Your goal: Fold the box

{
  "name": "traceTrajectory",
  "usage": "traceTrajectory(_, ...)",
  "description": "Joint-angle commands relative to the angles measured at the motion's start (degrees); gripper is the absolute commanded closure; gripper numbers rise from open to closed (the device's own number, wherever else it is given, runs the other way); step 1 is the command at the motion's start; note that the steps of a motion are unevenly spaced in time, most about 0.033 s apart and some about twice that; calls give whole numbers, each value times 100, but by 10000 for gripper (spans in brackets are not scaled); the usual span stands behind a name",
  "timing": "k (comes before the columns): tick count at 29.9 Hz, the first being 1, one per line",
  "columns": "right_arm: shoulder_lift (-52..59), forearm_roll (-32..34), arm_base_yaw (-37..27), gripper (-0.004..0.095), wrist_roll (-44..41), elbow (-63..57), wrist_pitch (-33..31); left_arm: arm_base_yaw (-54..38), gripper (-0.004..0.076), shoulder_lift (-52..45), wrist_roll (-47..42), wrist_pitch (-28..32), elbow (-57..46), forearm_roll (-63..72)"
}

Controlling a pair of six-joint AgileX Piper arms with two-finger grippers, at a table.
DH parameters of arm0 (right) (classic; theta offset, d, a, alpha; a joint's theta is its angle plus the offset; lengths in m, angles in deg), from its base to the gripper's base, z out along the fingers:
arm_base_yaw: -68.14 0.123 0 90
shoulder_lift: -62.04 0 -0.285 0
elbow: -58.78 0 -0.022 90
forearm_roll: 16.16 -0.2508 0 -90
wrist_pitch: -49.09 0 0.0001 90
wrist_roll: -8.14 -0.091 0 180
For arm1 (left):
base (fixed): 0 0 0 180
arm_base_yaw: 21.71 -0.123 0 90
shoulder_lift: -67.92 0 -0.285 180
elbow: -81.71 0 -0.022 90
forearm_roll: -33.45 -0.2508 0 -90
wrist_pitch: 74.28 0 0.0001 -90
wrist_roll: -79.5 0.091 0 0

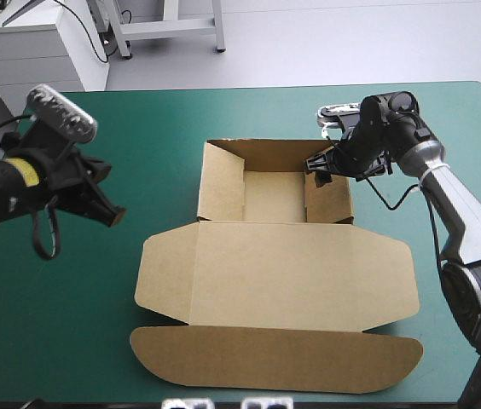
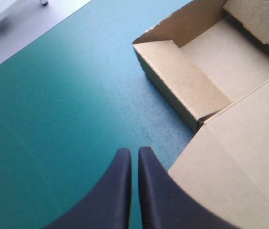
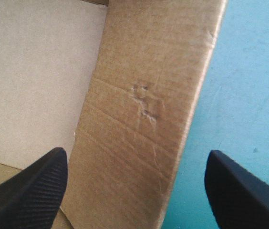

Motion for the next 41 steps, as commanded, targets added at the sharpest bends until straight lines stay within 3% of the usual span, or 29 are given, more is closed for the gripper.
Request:
traceTrajectory(1, 323, -7, -14, 194, 78, 171, 117, -1, 703, -708, -308, -269, -532, -627)
traceTrajectory(7, 313, -7, -14, 194, 101, 171, 194, -1, 703, -1825, -1063, -269, -2034, -1182)
traceTrajectory(13, 313, -7, -14, 194, 102, 171, 209, -1, 703, -2626, -1585, -189, -3685, -763)
traceTrajectory(19, 302, -18, -14, 194, 102, 171, 240, -1, 703, -3124, -1679, 272, -5046, -33)
traceTrajectory(33, -414, -10, -14, 202, 60, 171, 288, -1, 703, -3213, -1679, 551, -5506, 76)
traceTrajectory(36, -500, 2, -14, 326, 60, 171, 401, -1, 703, -3213, -1679, 564, -5506, 76)
traceTrajectory(41, -490, 42, -14, 774, 126, 207, 605, -1, 703, -3213, -1679, 666, -5506, 76)
